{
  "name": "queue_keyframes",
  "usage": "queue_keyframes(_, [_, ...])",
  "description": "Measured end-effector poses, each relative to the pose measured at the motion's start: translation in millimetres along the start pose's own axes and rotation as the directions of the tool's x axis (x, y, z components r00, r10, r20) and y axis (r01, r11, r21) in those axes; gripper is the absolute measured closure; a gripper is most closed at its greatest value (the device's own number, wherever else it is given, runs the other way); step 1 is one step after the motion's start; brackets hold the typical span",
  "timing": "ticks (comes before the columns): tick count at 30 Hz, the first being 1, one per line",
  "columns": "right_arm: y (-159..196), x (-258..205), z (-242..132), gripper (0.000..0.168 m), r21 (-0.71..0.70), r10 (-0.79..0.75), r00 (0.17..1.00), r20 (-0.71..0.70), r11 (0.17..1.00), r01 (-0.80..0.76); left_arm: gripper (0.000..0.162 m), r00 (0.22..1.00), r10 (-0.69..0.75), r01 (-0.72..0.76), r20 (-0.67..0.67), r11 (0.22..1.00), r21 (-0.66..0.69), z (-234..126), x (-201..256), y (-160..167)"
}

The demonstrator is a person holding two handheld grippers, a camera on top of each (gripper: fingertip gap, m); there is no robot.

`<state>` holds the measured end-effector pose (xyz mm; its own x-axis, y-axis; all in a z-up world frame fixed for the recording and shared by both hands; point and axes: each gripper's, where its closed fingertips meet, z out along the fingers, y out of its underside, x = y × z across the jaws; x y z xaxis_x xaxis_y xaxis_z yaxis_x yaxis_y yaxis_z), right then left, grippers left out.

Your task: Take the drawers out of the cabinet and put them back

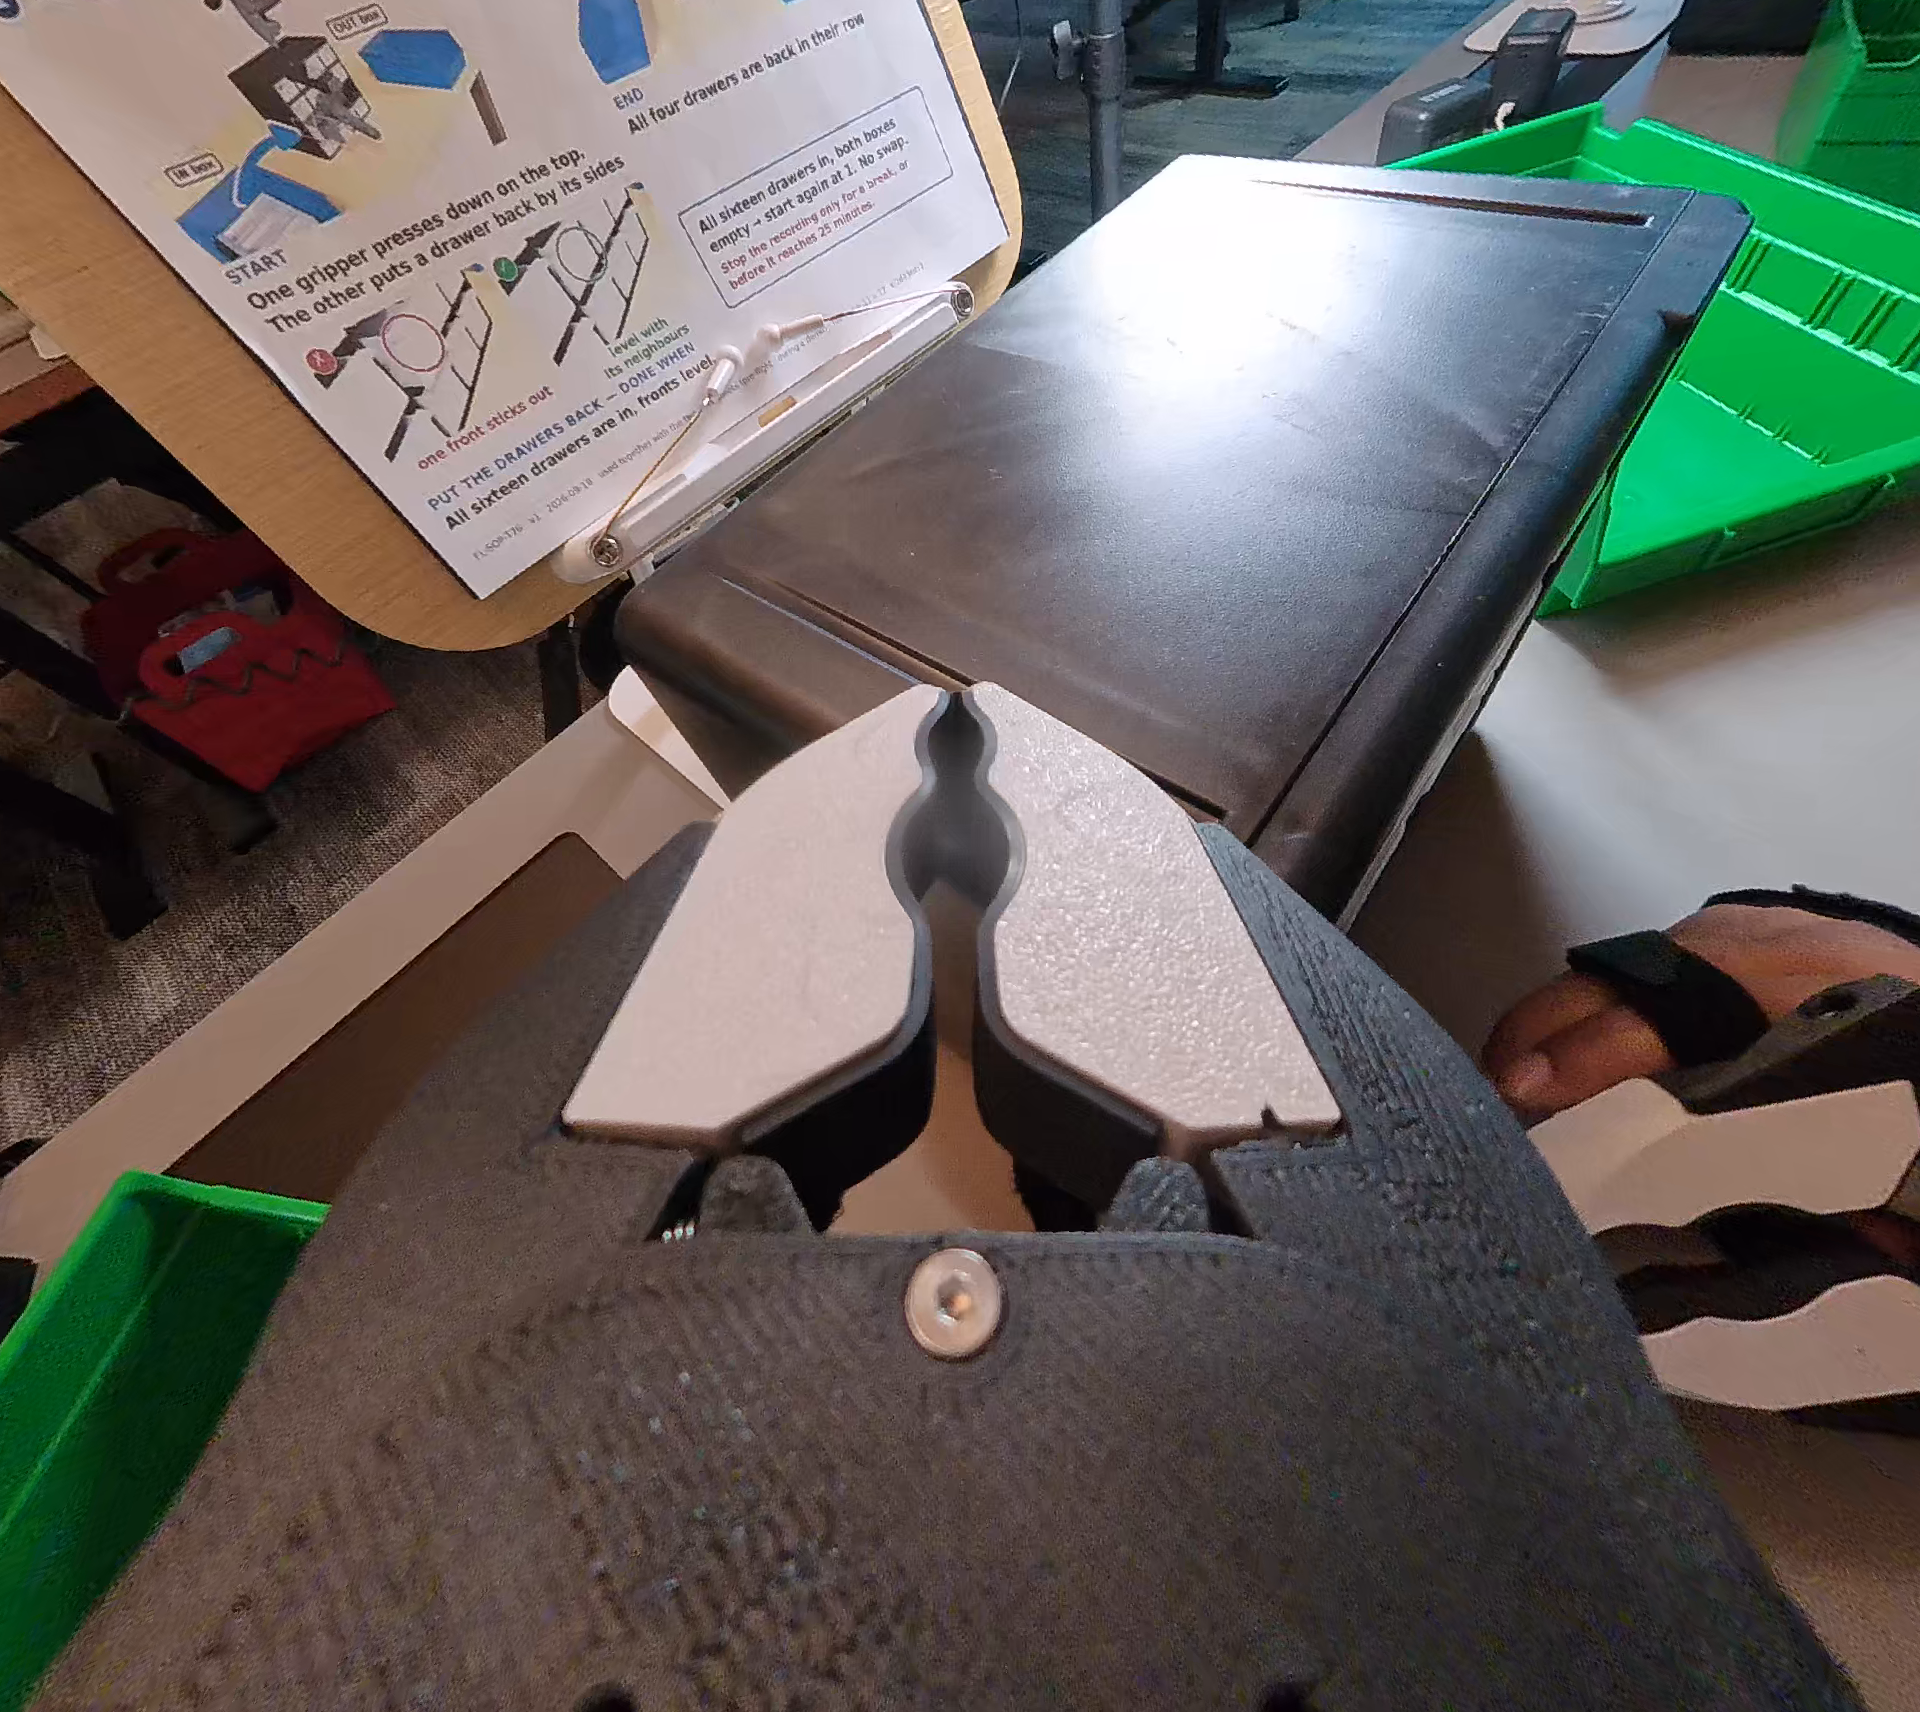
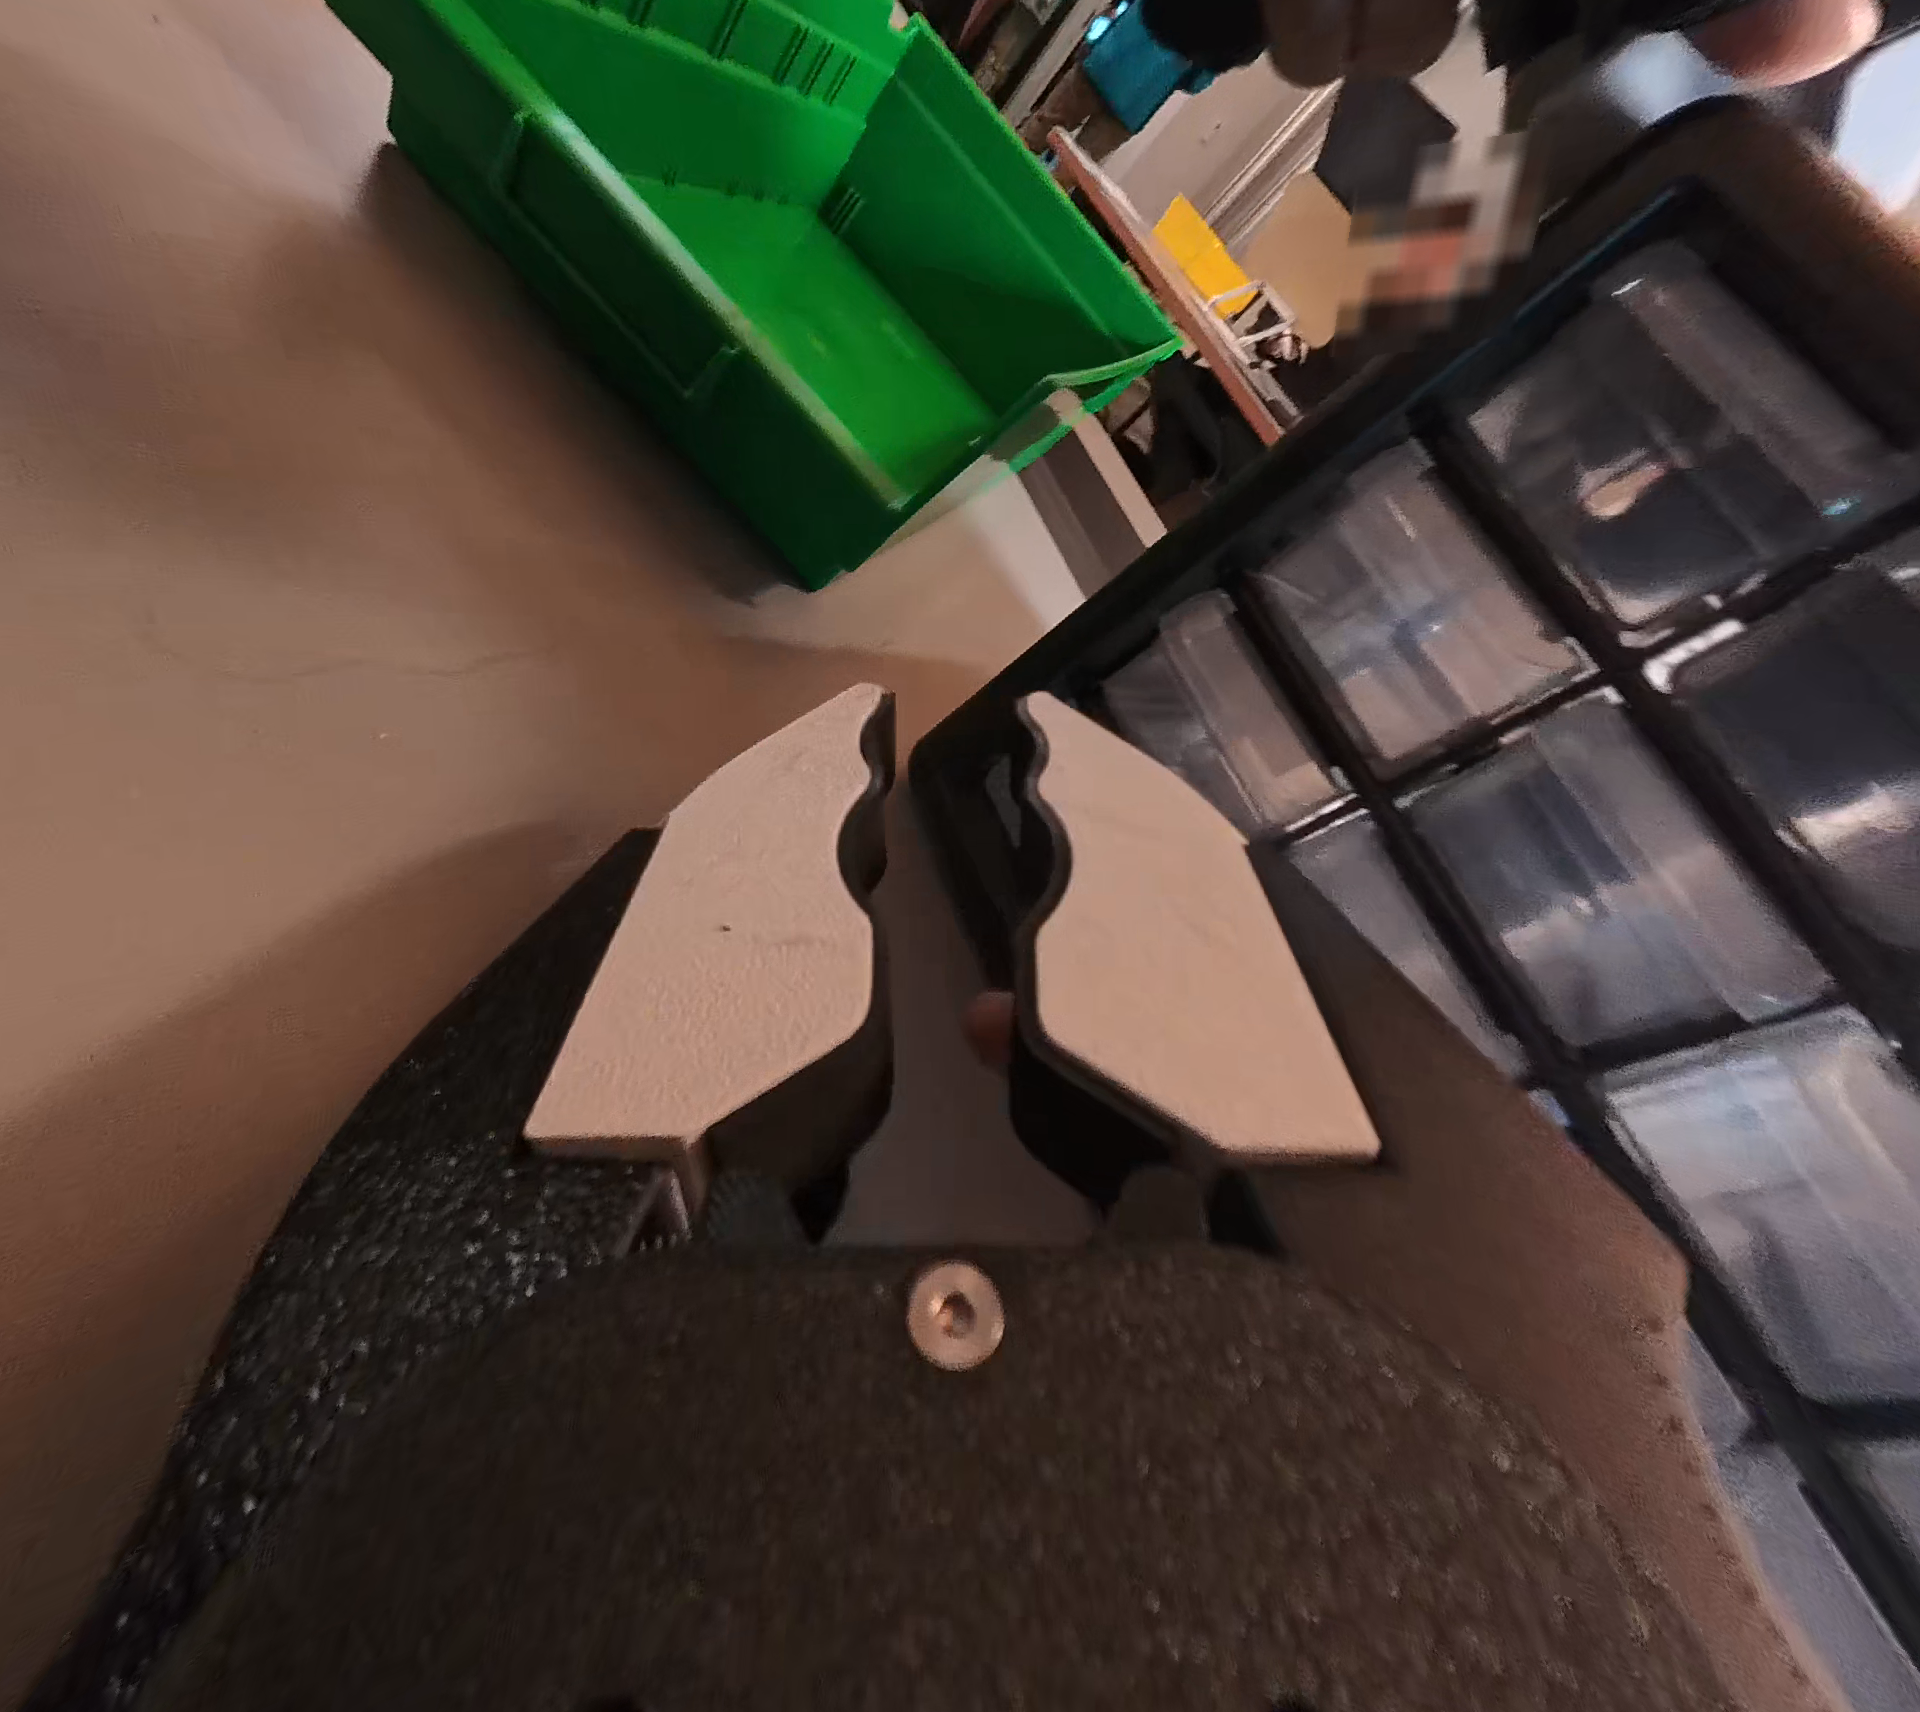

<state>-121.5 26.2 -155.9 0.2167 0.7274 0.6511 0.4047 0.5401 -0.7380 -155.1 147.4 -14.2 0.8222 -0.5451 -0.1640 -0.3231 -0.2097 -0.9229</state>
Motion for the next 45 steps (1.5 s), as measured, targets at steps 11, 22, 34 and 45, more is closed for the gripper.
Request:
queue_keyframes(11, [-34.6, 72.6, -16.7, 0.155, 0.024, -0.128, 0.952, -0.277, 0.99, 0.14, 0.162, 0.999, 0.046, -0.046, 0.018, 0.999, -0.011, 0.1, 0.2, -0.2])
queue_keyframes(22, [-52.6, 116.5, 5.5, 0.153, -0.15, -0.415, 0.801, -0.433, 0.909, 0.39, 0.162, 1.0, 0.025, -0.025, -0.004, 1.0, 0.006, -0.4, 0.8, -0.2])
queue_keyframes(34, [-53.2, 120.4, 2.7, 0.16, -0.141, -0.437, 0.743, -0.507, 0.893, 0.428, 0.162, 0.999, 0.026, -0.026, -0.023, 1.0, 0.002, -1.1, 2.5, 0.0])
queue_keyframes(45, [-78.8, 81.5, -42.3, 0.159, -0.031, -0.418, 0.806, -0.42, 0.894, 0.447, 0.162, 0.999, 0.021, -0.021, -0.031, 1.0, 0.006, -1.1, 2.7, 0.1])
